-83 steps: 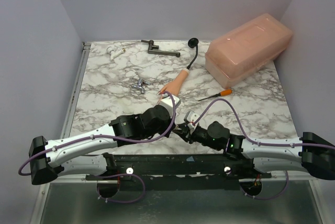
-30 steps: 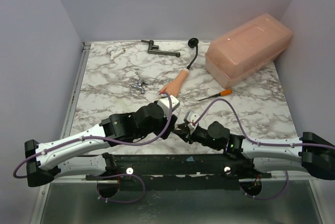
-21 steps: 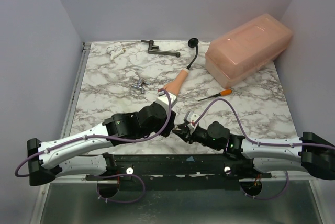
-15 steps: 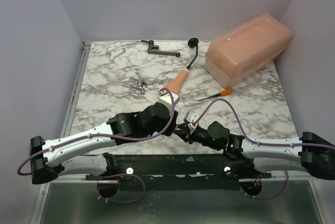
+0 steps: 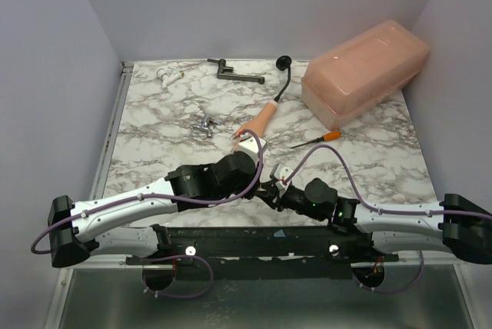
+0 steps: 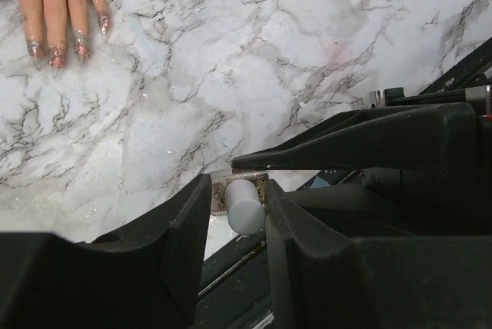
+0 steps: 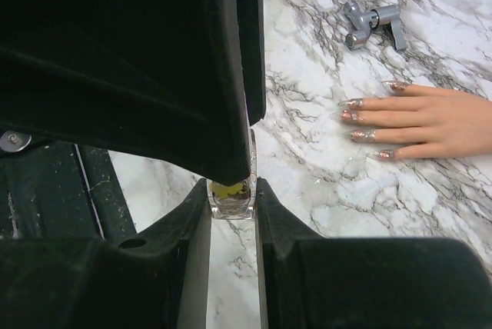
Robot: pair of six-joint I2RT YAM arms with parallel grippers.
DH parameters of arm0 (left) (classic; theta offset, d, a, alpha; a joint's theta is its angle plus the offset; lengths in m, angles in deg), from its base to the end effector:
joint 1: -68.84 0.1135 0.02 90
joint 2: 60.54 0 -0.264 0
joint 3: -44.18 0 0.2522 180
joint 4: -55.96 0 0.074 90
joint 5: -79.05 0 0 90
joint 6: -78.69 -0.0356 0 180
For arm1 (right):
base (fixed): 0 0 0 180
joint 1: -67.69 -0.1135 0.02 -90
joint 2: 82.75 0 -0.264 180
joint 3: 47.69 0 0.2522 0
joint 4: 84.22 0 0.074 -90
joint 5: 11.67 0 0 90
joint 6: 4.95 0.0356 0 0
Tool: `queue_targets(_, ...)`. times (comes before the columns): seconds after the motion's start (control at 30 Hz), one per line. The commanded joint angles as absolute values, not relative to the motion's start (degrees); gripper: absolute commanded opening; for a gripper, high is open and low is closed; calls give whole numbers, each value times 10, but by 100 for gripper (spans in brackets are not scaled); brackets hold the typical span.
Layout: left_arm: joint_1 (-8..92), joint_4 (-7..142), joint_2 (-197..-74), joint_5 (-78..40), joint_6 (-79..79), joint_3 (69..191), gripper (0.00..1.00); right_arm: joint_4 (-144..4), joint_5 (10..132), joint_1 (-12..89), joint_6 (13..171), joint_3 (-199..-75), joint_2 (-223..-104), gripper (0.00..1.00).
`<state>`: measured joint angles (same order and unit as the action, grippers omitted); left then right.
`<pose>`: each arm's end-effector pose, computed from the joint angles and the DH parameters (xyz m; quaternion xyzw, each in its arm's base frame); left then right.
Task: Paint the nails
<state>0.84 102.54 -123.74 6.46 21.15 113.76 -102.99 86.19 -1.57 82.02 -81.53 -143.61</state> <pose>0.0976 -0.2130 0.3075 0.2130 0.8733 -0.2321 0.3718 0.0840 0.2080 0.2138 -0.4087 0.6356 0.3133 0.5751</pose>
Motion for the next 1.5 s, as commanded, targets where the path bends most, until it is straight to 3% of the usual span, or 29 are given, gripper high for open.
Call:
queue_targets(0.0,-1,1030,-1244,72,222,1147,35,-1049,870,-14,822,-827,-1439,1)
queue_targets(0.43,-10,1038,-1233,76,188,1151,6,-1049,870,-14,822,-829,-1440,1)
queue_targets(0.67,-10,1026,-1217,31,125,1141,0,-1048,869,-14,822,-829,-1440,1)
queue_targets(1.07,-10,1008,-1210,-45,44,1134,0,-1048,868,-15,822,-828,-1440,1)
queue_targets(1.2,-10,1002,-1196,-53,42,1132,10,-1048,869,-14,822,-829,-1441,1)
queue_targets(1.47,-10,1045,-1176,-15,79,1156,60,-1048,869,-14,822,-828,-1440,1)
